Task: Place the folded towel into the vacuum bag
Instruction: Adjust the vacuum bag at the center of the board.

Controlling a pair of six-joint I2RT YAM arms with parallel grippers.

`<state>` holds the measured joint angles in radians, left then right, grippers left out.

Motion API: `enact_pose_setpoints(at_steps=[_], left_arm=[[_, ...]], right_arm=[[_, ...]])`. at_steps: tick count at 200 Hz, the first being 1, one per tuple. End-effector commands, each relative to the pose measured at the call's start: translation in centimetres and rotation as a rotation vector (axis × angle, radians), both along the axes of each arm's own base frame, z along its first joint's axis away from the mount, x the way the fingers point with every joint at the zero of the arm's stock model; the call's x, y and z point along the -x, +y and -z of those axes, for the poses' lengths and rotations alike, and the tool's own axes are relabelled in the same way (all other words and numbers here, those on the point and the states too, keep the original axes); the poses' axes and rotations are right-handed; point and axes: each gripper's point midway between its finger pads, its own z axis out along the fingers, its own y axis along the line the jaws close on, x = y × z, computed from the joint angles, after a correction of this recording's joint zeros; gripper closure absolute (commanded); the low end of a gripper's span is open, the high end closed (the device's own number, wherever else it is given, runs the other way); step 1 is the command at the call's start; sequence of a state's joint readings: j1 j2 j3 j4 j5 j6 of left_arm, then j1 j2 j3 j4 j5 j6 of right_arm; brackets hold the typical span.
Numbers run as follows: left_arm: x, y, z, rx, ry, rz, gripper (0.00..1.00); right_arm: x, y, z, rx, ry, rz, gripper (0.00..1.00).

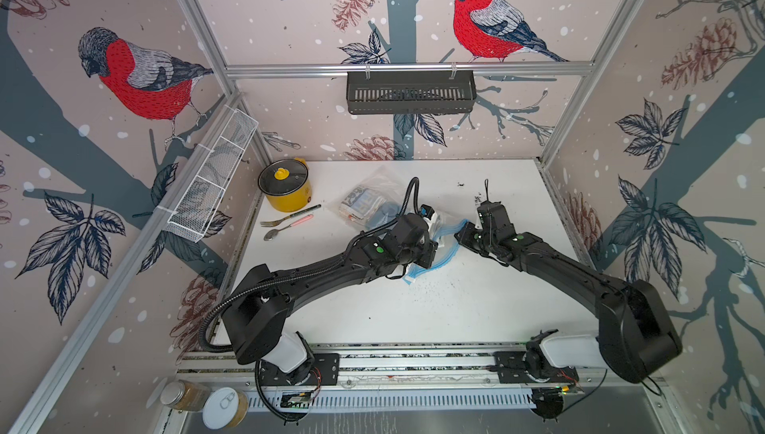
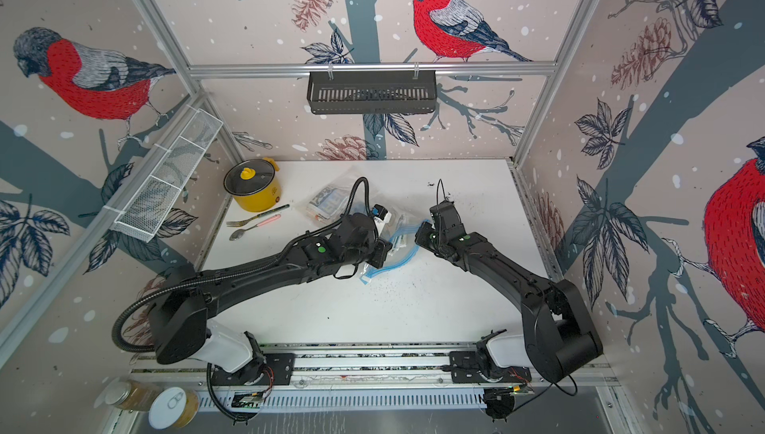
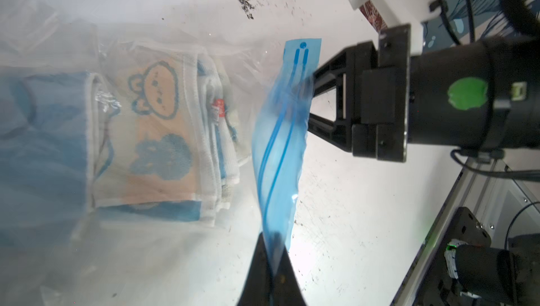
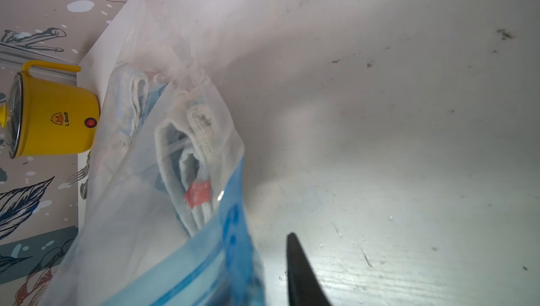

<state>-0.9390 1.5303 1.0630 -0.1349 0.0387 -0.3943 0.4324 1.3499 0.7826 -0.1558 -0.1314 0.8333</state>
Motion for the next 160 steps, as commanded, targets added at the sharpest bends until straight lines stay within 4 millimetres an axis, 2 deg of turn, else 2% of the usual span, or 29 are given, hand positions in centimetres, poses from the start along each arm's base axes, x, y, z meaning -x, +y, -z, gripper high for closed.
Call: enact_pose_setpoints(at_steps=[1, 19, 28, 34, 36, 46, 66, 77, 92, 106, 123, 147, 160], left_arm=[[0.9, -0.9, -0.7, 0.055, -0.001, 0.049, 0.63], [1.0, 0.1, -1.5, 0.063, -0.029, 0.023, 0.30], [0.9, 0.6, -2.6, 0.075, -0.058, 0.008, 0.19], [1.1, 1.5, -2.2, 0.060, -0.064, -0.005, 0.12], [1.1, 1.7, -2.3, 0.059, -0.068, -0.007, 0.10], [1.1, 2.8, -2.8, 0.048, -0.093, -0.033, 0.04], [0.9, 5.4, -2.9, 0.016, -0.121, -0.124, 0.03], [0.8, 6.8, -2.5, -0.002, -0.121, -0.184, 0.03], [1.0, 8.5, -1.4, -0.013, -0.088, -0.238, 0.03], [1.3, 9.6, -0.3, 0.006, -0.021, -0.271, 0.03], [1.9, 10.8, 1.3, 0.044, 0.083, -0.307, 0.03], [3.0, 12.0, 2.8, 0.116, 0.184, -0.352, 0.03], [3.6, 12.1, 3.2, 0.159, 0.216, -0.358, 0.04]], right_arm=[[0.1, -1.2, -0.1, 0.009, 0.002, 0.043, 0.48], [0.7, -3.6, 0.7, 0.037, 0.038, 0.120, 0.40], [1.0, -4.8, 0.8, 0.041, 0.051, 0.161, 0.38], [1.2, -5.6, 1.3, 0.045, 0.067, 0.184, 0.37], [1.3, -5.9, 0.8, 0.039, 0.053, 0.192, 0.36], [1.6, -7.0, 0.3, 0.029, 0.040, 0.225, 0.35], [1.8, -8.5, -1.4, 0.016, -0.014, 0.270, 0.32], [1.7, -8.6, -2.9, 0.010, -0.066, 0.270, 0.31], [1.3, -7.6, -4.9, -0.023, -0.142, 0.211, 0.30], [1.0, -5.6, -6.6, -0.046, -0.190, 0.113, 0.29], [0.8, -2.8, -7.1, -0.013, -0.191, 0.004, 0.30], [0.8, 1.7, -5.8, 0.049, -0.156, -0.152, 0.36], [0.8, 3.6, -3.1, 0.080, -0.073, -0.207, 0.42]])
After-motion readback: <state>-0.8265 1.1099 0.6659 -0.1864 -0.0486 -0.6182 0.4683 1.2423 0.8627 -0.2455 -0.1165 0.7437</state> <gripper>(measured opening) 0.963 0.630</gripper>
